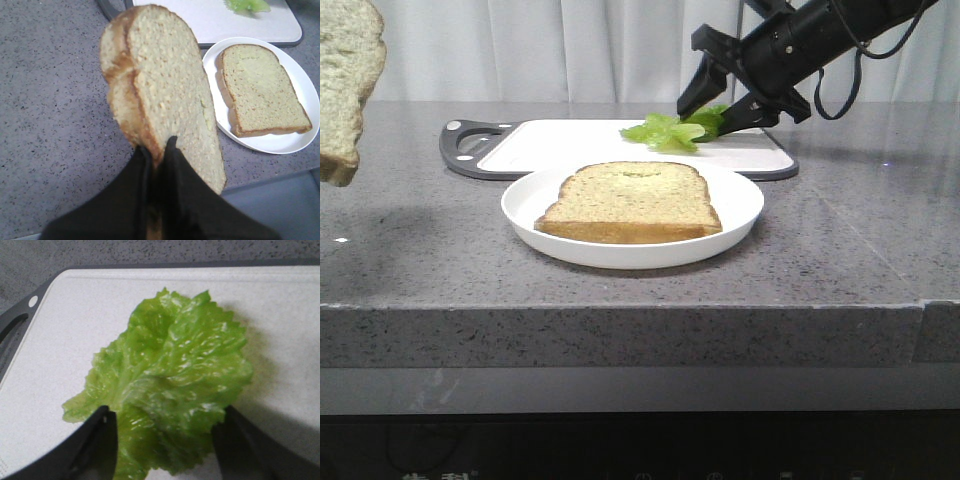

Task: Left arm grabs bread, right arm adds lettuce
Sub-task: 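Reach the right gripper to the lettuce leaf on the cutting board and grasp it, then carry the lettuce with the right gripper onto the bread slice and release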

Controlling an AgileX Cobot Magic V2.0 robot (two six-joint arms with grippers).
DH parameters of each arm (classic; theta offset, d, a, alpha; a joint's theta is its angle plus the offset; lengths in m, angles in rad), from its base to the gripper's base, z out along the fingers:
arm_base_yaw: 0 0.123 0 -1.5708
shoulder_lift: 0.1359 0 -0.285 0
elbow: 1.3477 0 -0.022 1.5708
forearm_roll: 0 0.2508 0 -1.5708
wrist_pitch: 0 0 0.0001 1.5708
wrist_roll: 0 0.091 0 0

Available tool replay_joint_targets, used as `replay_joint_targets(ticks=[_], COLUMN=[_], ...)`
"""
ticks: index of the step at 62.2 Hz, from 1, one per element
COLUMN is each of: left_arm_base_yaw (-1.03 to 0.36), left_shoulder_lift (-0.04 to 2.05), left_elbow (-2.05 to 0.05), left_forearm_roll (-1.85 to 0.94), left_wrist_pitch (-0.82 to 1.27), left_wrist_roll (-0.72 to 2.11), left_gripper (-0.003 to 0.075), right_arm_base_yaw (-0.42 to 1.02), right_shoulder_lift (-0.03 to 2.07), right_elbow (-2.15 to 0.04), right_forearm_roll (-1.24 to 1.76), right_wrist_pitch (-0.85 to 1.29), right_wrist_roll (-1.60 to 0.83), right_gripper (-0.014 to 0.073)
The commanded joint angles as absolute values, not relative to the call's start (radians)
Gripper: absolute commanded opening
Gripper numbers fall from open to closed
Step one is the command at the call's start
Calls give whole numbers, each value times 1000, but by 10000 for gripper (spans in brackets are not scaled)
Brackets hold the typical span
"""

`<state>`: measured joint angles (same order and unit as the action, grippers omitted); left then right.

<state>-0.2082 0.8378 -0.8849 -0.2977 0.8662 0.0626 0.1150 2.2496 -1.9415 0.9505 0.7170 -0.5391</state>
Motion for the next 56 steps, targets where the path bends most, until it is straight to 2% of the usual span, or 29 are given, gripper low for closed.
replay_joint_targets(ticks=[1, 9, 20, 38, 56], left_arm_base_yaw=[-204, -204, -204, -204, -204], left_shoulder_lift=[828, 828, 828, 830, 830], left_elbow=[-912, -912, -912, -912, -912], left_forearm_roll=[-323, -323, -323, -323, -323], left_wrist_pitch=[806, 806, 806, 805, 794], left_wrist_roll=[55, 55, 55, 55, 55], left_gripper=[-20, -20, -20, -20, -20], right_arm_base_yaw=[112, 112, 112, 112, 112], right_shoulder_lift=[2192, 2192, 2178, 2061, 1885], right_elbow=[-1973, -1973, -1973, -1973, -1882], right_forearm_roll=[984, 984, 984, 984, 1010], right_wrist_pitch=[684, 670, 672, 747, 977], right_wrist_roll=[-549, -552, -556, -556, -713], right_gripper=[276, 97, -27, -56, -56])
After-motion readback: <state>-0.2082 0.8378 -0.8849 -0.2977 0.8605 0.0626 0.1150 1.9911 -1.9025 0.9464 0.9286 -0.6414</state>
